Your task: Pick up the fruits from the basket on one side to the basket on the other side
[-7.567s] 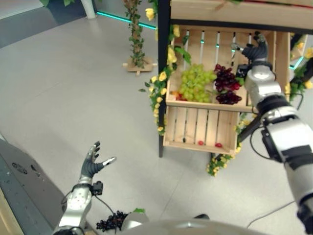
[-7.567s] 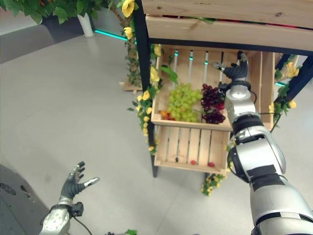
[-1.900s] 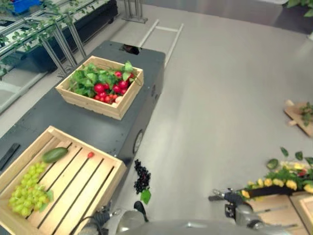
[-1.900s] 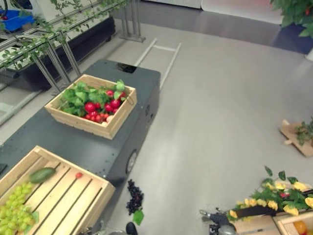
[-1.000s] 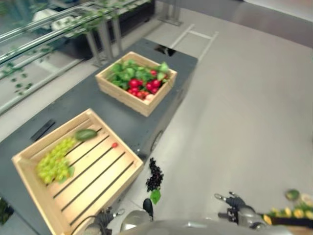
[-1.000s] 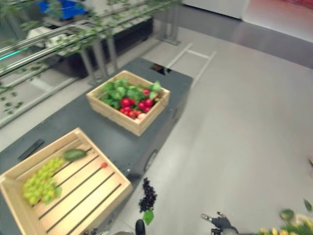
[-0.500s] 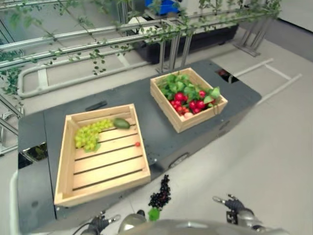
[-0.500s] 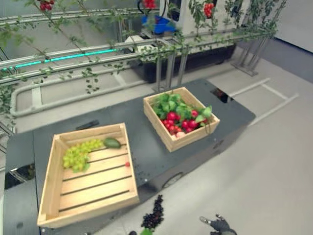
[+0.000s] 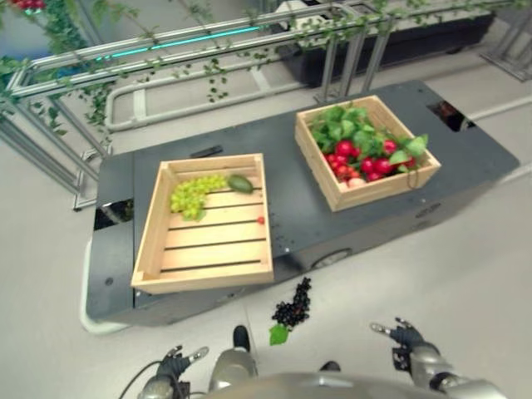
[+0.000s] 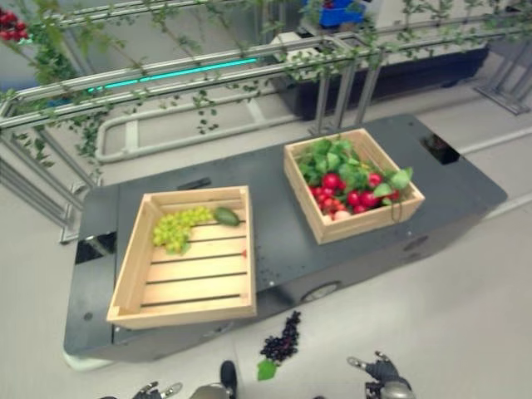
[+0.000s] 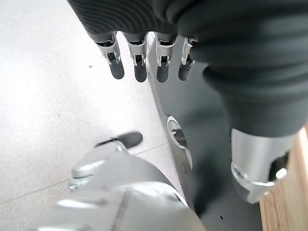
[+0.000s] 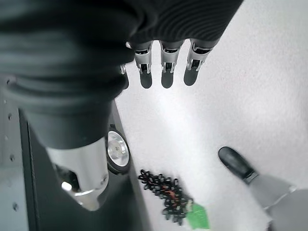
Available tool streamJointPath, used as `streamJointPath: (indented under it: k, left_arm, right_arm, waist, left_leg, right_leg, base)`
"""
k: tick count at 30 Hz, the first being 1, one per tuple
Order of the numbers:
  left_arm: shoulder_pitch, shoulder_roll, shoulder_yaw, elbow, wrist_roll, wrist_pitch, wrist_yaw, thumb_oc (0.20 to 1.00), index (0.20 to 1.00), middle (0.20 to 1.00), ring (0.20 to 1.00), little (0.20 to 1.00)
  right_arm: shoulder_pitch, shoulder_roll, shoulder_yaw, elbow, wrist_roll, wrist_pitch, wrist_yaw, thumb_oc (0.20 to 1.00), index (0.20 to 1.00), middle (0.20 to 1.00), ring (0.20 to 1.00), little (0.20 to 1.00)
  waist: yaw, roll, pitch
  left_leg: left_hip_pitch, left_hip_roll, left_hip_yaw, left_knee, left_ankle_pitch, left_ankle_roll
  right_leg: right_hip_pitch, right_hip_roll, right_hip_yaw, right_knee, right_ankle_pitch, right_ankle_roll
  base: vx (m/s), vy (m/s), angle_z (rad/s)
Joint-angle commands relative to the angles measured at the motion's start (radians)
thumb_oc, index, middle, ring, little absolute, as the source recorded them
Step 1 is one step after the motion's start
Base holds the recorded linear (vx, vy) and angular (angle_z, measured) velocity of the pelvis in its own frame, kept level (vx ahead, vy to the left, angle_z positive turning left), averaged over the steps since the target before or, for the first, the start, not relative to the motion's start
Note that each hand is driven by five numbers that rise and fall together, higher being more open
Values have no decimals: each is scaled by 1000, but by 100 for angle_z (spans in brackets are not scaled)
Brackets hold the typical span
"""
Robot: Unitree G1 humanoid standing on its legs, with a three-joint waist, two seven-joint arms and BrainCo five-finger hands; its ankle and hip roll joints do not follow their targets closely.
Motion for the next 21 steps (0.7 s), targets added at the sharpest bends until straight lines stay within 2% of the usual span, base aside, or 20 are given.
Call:
streamJointPath:
  k: [1, 3, 5, 11, 21]
  left_arm:
    - [-37, 25, 6, 16, -3, -20, 5, 1000, 1000, 1000, 1000, 1000]
    - [-29, 24, 3, 20, 11, -18, -1, 1000, 1000, 1000, 1000, 1000]
    - [-24, 24, -3, 24, 19, -17, -7, 1000, 1000, 1000, 1000, 1000]
    - [-18, 43, -8, 20, 50, -16, -15, 1000, 1000, 1000, 1000, 1000]
    - [-14, 45, -10, 15, 56, -22, -26, 1000, 1000, 1000, 1000, 1000]
  right_arm:
    - [-60, -1, -18, 12, -3, -22, -6, 1000, 1000, 1000, 1000, 1000]
    - [-47, -3, -28, 17, -5, -20, -5, 1000, 1000, 1000, 1000, 1000]
    - [-37, -4, -41, 15, 2, -19, -5, 1000, 1000, 1000, 1000, 1000]
    - [-36, 13, -60, 17, 6, -16, -8, 1000, 1000, 1000, 1000, 1000]
    - [-31, 30, -55, 12, -12, -12, -3, 1000, 1000, 1000, 1000, 1000]
  waist:
    - [17, -35, -3]
    - [5, -29, -13]
    - [-13, -23, -19]
    - [1, -30, -31]
    - [12, -32, -52]
  left_leg:
    - [1, 4, -47, 69, -49, -63]
    - [12, -15, -29, 50, -56, -54]
    - [15, -13, 1, 9, -24, -57]
    - [41, -62, -8, -21, -44, -21]
    - [58, -99, -16, -47, -55, 1]
  right_leg:
    - [-12, -7, 47, -25, -17, 37]
    - [-11, -8, 36, -21, -16, 36]
    - [-11, -6, 25, -17, -11, 36]
    - [-2, -41, 3, 9, 7, 50]
    - [1, -76, -5, 31, 23, 66]
  base:
    - [2, 37, 48]
    - [16, 85, 42]
    - [18, 108, 46]
    - [40, 115, 23]
    - [20, 68, 1]
